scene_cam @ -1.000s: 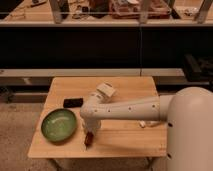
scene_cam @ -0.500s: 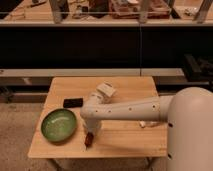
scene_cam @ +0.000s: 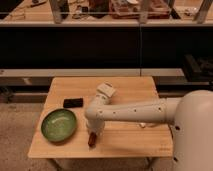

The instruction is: Drag the pepper across the table

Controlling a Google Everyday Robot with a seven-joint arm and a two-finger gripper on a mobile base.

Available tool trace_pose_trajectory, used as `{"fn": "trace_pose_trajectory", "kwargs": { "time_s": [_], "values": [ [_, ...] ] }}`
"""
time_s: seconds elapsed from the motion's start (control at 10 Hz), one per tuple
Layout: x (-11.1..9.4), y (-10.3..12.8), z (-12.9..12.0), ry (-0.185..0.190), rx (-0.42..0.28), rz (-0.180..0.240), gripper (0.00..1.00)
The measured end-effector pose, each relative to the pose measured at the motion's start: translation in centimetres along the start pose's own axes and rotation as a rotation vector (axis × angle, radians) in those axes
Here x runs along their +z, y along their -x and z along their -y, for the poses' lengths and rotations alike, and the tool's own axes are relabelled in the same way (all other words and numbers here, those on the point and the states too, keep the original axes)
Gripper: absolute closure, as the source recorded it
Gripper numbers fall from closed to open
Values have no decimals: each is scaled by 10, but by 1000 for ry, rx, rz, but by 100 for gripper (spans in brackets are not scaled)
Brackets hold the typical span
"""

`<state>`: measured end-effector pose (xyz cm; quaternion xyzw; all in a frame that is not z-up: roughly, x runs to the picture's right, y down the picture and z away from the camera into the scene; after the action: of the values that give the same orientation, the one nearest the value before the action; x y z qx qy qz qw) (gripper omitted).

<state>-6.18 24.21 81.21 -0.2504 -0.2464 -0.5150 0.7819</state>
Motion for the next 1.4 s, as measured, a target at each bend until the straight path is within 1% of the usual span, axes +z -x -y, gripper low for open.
{"fn": "trace_pose_trajectory", "kwargs": {
  "time_s": [0.1, 0.5, 0.8, 1.1, 1.4],
  "values": [
    [-1, -2, -5, 2, 11, -4, 100],
    [-8, -15, -37, -8, 62, -34, 100],
    [-12, -25, -52, -2, 72, -51, 100],
    [-14, -32, -70, 6, 86, -57, 100],
    [-14, -36, -91, 17, 104, -51, 100]
  ]
}}
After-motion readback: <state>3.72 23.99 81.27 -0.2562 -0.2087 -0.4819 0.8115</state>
